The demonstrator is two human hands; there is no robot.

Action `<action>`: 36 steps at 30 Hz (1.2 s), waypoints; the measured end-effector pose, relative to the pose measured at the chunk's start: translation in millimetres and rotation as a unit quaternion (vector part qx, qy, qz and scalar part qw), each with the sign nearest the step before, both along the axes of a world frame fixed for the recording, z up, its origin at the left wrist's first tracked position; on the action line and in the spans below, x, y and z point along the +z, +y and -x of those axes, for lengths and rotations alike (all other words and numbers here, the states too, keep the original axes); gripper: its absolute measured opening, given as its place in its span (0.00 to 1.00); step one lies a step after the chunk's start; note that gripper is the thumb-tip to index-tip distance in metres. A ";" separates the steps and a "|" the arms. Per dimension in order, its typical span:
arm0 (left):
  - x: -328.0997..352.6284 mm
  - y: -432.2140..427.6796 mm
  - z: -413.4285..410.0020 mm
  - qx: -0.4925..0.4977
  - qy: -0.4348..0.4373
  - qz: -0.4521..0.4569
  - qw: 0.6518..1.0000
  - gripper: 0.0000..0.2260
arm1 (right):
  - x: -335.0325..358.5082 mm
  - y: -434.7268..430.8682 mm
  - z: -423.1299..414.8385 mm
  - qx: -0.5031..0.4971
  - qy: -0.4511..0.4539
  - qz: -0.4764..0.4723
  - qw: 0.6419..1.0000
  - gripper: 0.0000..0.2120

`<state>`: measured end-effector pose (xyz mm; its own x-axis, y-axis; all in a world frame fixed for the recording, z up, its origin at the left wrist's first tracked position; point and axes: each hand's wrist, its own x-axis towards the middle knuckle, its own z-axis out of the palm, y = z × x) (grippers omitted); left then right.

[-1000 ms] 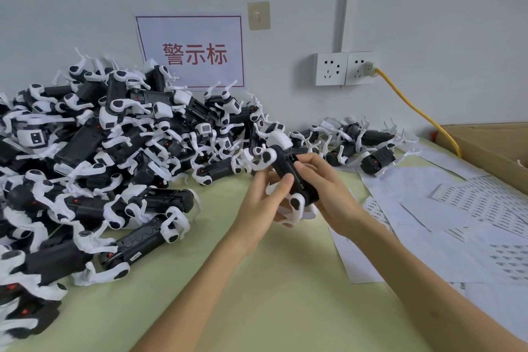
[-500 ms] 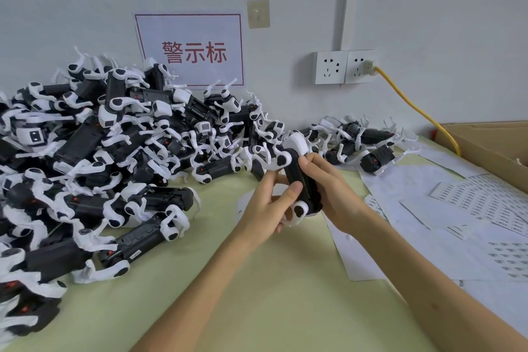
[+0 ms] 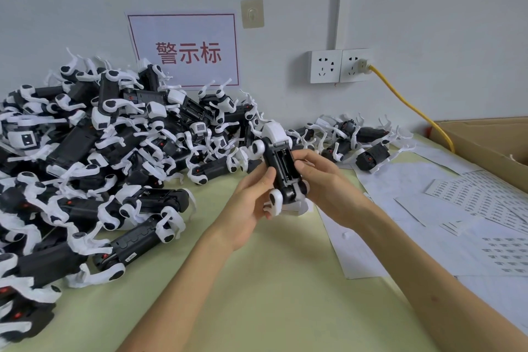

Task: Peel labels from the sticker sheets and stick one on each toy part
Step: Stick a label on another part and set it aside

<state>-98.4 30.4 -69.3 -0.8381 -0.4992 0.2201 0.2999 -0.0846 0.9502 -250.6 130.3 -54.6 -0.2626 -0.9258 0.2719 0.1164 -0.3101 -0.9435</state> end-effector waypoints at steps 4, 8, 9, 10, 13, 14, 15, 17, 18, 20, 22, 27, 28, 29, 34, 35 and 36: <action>1.6 -3.7 -2.0 0.001 -0.013 -0.015 1.000 0.28 | -2.7 -1.5 -0.7 0.024 0.024 0.006 0.999 0.19; 2.1 -4.8 -4.7 0.009 -0.047 -0.002 0.999 0.27 | -1.9 -3.6 -4.3 -0.066 0.092 -0.004 0.994 0.22; 2.2 -4.5 -5.4 0.006 -0.051 0.006 0.999 0.26 | -1.4 -3.7 -6.9 -0.090 0.112 -0.004 0.990 0.21; 2.6 -3.7 -5.6 0.001 -0.049 0.015 0.999 0.25 | -1.0 -3.3 -9.9 -0.112 0.134 -0.001 0.985 0.19; 5.0 0.2 -2.8 -0.007 -0.016 -0.007 1.000 0.23 | 0.1 -3.8 -17.7 -0.165 0.166 0.007 0.972 0.15; 5.8 0.7 -1.6 -0.001 0.001 -0.032 0.999 0.22 | 0.3 -4.5 -17.6 -0.178 0.152 0.007 0.972 0.15; 6.8 0.3 -1.1 0.013 0.017 -0.061 0.998 0.20 | 0.6 -4.8 -16.0 -0.194 0.138 0.007 0.971 0.15; 8.0 -4.5 -1.9 0.058 0.036 -0.117 0.991 0.18 | -0.7 -4.3 -8.1 -0.244 0.160 -0.007 0.956 0.12; 8.4 -8.7 -3.0 0.081 0.043 -0.145 0.985 0.18 | -3.2 -4.2 -1.8 -0.260 0.201 -0.035 0.944 0.13; 8.8 -17.7 -6.1 0.122 0.056 -0.196 0.971 0.18 | -10.1 -3.9 8.2 -0.243 0.300 -0.123 0.914 0.23; 8.6 -24.6 -8.8 0.153 0.062 -0.224 0.960 0.17 | -18.5 -6.0 12.0 -0.211 0.356 -0.199 0.888 0.30; 8.7 -28.4 -10.9 0.194 0.073 -0.227 0.952 0.19 | -23.9 -12.4 12.0 -0.228 0.351 -0.181 0.890 0.18; 9.5 -28.0 -11.2 0.203 0.068 -0.213 0.953 0.17 | -21.4 -12.3 12.2 -0.247 0.332 -0.155 0.897 0.16; 9.9 -27.6 -10.8 0.214 0.059 -0.196 0.955 0.17 | -18.5 -11.2 12.5 -0.265 0.310 -0.128 0.904 0.15; 11.3 -21.8 -9.4 0.246 0.015 -0.190 0.950 0.24 | -8.5 -2.9 12.4 -0.317 0.214 0.014 0.924 0.15; 10.9 -21.4 -9.5 0.242 0.010 -0.205 0.948 0.23 | -7.2 -2.2 11.6 -0.326 0.207 0.035 0.922 0.14; 10.6 -21.5 -9.8 0.233 0.008 -0.222 0.947 0.21 | -5.7 -2.1 10.7 -0.330 0.195 0.053 0.922 0.14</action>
<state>-88.6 8.9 -58.8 -0.5032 -0.8598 -0.0865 0.4169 -0.3292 0.8472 -261.3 128.2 -60.3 -0.6225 -0.5622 0.5445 -0.4729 -0.2841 -0.8340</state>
